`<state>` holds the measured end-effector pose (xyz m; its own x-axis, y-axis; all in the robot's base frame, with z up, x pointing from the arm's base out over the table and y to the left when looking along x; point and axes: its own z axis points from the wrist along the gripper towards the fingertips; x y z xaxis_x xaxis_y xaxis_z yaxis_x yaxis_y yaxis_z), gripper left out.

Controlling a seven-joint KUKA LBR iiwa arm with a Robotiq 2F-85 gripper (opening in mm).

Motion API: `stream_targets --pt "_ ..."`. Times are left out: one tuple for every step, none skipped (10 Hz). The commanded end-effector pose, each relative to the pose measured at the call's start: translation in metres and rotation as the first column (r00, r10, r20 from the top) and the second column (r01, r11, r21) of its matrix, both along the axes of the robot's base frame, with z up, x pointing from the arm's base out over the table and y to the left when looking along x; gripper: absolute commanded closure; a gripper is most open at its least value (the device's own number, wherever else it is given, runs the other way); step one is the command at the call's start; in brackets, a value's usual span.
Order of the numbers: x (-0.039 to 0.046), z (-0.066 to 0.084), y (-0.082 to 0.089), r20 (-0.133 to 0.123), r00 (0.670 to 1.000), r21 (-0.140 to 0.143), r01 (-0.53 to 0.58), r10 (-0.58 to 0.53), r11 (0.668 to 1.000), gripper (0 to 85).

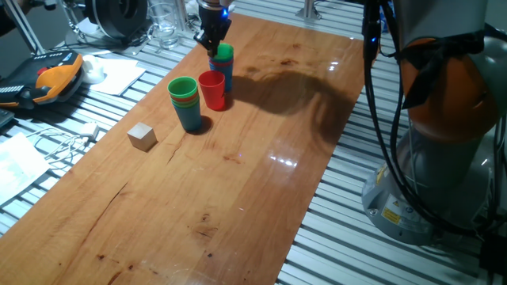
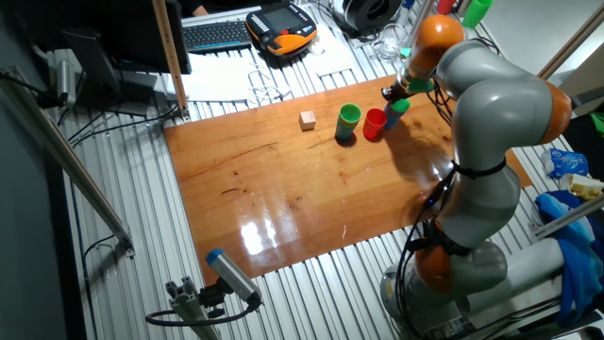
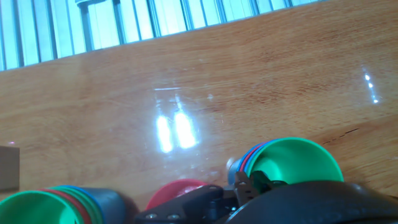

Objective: Stack the cups

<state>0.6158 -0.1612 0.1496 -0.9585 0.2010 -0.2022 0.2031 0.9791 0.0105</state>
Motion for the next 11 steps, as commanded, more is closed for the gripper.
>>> stream_targets --pt "0.0018 0.0 0.002 0.005 1.0 -0.012 0.01 -0.01 1.0 68.0" --pt "0.0034 0.001 0.004 0.012 1.0 -0.02 0.021 -0.021 1.0 68.0" --pt "0.0041 0.0 0.005 0.016 0.999 -0.033 0.032 -0.031 0.999 51.0" --pt "0.0049 -0.003 0.005 0.02 0.999 -0.038 0.044 -0.043 0.998 51.0" --pt "0.0055 -0.006 0.004 0.027 0.998 -0.043 0.051 -0.05 0.998 51.0" --pt "0.0062 -0.009 0.004 0.034 0.998 -0.042 0.055 -0.054 0.998 51.0" --pt "0.0072 -0.012 0.004 0.035 0.998 -0.046 0.055 -0.053 0.997 51.0" --pt "0.008 -0.014 0.004 0.037 0.998 -0.046 0.058 -0.056 0.997 51.0" --pt "0.0088 -0.017 0.004 0.041 0.997 -0.05 0.065 -0.063 0.997 51.0" --pt "0.0099 -0.02 0.004 0.046 0.997 -0.051 0.07 -0.067 0.996 51.0" --pt "0.0106 -0.022 0.004 0.046 0.997 -0.052 0.068 -0.066 0.996 51.0"
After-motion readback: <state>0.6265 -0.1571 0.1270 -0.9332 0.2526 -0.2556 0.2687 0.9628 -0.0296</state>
